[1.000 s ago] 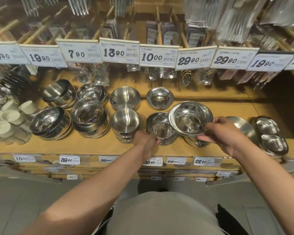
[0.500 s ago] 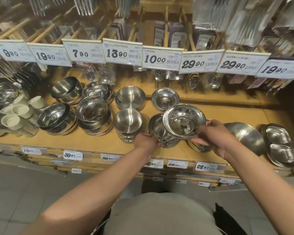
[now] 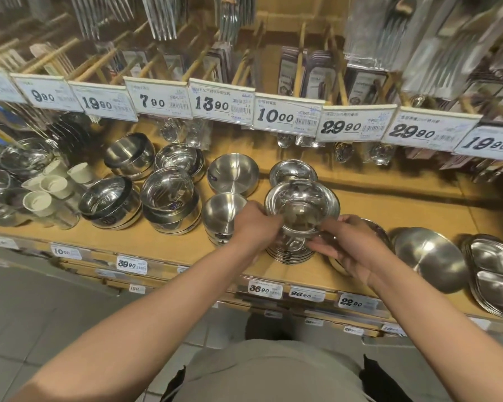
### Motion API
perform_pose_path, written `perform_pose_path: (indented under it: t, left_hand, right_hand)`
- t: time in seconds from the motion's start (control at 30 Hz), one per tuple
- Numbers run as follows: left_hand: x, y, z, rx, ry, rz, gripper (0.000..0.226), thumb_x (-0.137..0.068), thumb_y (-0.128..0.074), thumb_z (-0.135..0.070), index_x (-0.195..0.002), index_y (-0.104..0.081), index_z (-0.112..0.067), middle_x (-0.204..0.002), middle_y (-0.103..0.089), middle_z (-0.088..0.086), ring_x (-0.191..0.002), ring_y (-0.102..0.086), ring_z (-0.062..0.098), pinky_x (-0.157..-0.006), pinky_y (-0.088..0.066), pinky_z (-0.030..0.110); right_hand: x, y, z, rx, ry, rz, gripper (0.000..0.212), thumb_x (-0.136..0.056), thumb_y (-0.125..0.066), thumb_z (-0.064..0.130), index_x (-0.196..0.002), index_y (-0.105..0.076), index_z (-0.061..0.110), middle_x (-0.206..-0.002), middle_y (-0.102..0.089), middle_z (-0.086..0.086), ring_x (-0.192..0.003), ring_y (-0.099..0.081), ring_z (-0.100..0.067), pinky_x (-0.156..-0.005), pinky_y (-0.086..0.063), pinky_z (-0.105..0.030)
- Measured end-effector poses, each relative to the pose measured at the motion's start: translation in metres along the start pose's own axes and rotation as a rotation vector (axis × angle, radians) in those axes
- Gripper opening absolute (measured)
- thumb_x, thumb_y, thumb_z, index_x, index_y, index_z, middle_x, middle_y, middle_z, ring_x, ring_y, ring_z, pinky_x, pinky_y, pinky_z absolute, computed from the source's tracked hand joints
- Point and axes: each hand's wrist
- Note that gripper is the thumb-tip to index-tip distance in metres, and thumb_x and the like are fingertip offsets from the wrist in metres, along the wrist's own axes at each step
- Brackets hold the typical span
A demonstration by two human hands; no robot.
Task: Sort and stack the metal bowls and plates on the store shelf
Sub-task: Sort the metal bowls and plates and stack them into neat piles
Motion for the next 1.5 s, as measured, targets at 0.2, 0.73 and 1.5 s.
perform_pose_path:
  t: [0.2, 0.73, 1.5]
  left_hand:
    - [-0.023, 0.021, -0.017, -0.119, -0.050, 0.045, 0.011, -0.088, -0.069, -0.002, -0.092, -0.065, -0.011, -0.088, -0.074, 0.011, -0.070, -0.076, 0.025, -0.067, -0.065, 0.041]
    - [-0.059, -0.001, -0.009, -0.963, -0.400, -0.080, 0.032, -0.087, -0.051, 0.004, -0.115, -0.065, -0.002, -0.110, -0.069, 0.018, -0.104, -0.065, 0.035, -0.073, -0.046, 0.034]
    - [-0.061, -0.019, -0.003, -1.265, -0.442, -0.024, 0.032, -0.091, -0.049, 0.010, -0.120, -0.059, 0.000, -0.118, -0.064, 0.017, -0.106, -0.065, 0.033, -0.071, -0.048, 0.034]
  right_hand:
    - [-0.019, 0.021, 0.022, 0.297, 0.073, -0.028, 0.033, -0.093, -0.070, 0.026, -0.119, -0.062, 0.009, -0.107, -0.075, -0.012, -0.086, -0.074, -0.021, -0.076, -0.065, -0.037]
    - [-0.049, 0.007, -0.006, 0.672, 0.167, -0.184, 0.019, -0.087, -0.072, 0.000, -0.093, -0.059, 0.013, -0.095, -0.072, -0.011, -0.058, -0.074, -0.015, -0.053, -0.060, -0.023]
    - [-0.054, 0.011, -0.031, 1.015, 0.276, -0.243, 0.023, -0.088, -0.069, 0.010, -0.108, -0.062, 0.001, -0.082, -0.074, -0.012, -0.079, -0.073, -0.025, -0.060, -0.052, -0.027]
Point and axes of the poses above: each hand's wrist, its own x-axis away from the middle knuckle, its own y-axis out of the back of the hand, z = x × y
